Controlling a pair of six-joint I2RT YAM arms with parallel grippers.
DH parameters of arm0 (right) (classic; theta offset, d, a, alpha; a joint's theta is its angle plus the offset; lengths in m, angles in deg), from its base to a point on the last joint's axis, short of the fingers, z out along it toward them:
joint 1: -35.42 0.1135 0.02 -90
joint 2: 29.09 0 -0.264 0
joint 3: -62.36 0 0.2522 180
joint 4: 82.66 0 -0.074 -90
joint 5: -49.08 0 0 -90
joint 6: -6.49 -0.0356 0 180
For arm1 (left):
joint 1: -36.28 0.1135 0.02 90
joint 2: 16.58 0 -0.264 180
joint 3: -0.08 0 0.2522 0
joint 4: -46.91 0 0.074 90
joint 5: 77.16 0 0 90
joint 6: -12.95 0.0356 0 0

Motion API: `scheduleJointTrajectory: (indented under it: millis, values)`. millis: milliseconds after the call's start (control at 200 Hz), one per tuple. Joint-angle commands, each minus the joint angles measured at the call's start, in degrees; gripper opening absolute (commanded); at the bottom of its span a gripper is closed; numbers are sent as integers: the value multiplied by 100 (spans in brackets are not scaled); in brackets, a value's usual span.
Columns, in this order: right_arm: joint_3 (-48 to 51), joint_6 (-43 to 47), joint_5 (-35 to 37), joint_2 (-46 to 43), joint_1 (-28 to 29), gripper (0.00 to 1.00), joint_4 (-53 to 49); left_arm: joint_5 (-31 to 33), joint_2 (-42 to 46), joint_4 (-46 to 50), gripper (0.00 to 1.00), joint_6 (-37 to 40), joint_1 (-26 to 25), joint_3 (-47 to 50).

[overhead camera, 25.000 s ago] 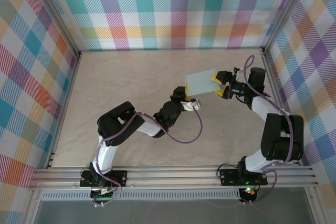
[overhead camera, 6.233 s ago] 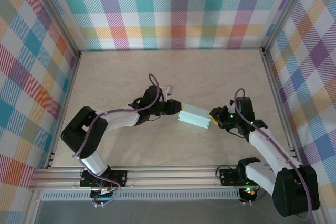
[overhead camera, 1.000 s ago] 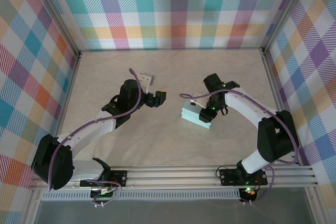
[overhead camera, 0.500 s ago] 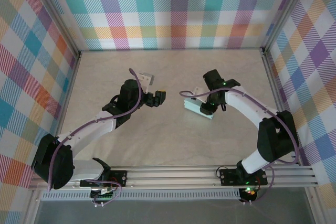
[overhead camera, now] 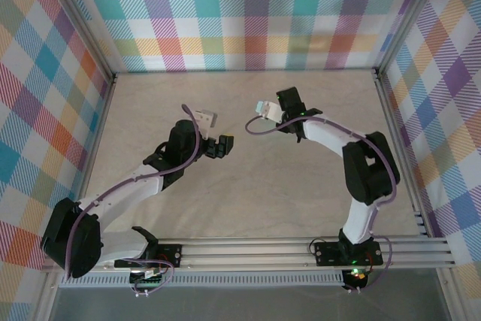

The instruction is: Fold the paper box

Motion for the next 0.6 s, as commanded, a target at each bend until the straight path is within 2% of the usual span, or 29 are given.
scheduleJointTrajectory:
  millis: [0, 40, 85, 150, 260, 340, 515, 595]
  values:
    - [-204, 426, 296, 245, 55, 37, 833, 223, 224, 8, 92, -15, -18, 133]
    - [-200, 425, 330, 290, 67, 43, 900, 255, 256, 24, 92, -11, -14, 156]
    - [-200, 434, 357, 332, 81, 58, 907, 282, 288, 44, 93, -15, -14, 165]
    - [-153, 419, 318, 312, 90, 71, 934, 312, 298, 70, 93, -16, -3, 175]
    - [-110, 147, -17, 160, 75, 100, 668, 389, 273, 116, 95, 66, 20, 153]
    - [-88, -110, -446, -29, 32, 100, 430, 563, 257, 217, 96, 178, 89, 149]
    - [160, -567, -1005, -497, -101, 100, 241, 502, 479, 126, 98, 229, 499, 349]
    - [396, -1119, -1642, -903, -237, 100, 248, 503, 567, 123, 100, 234, 734, 431]
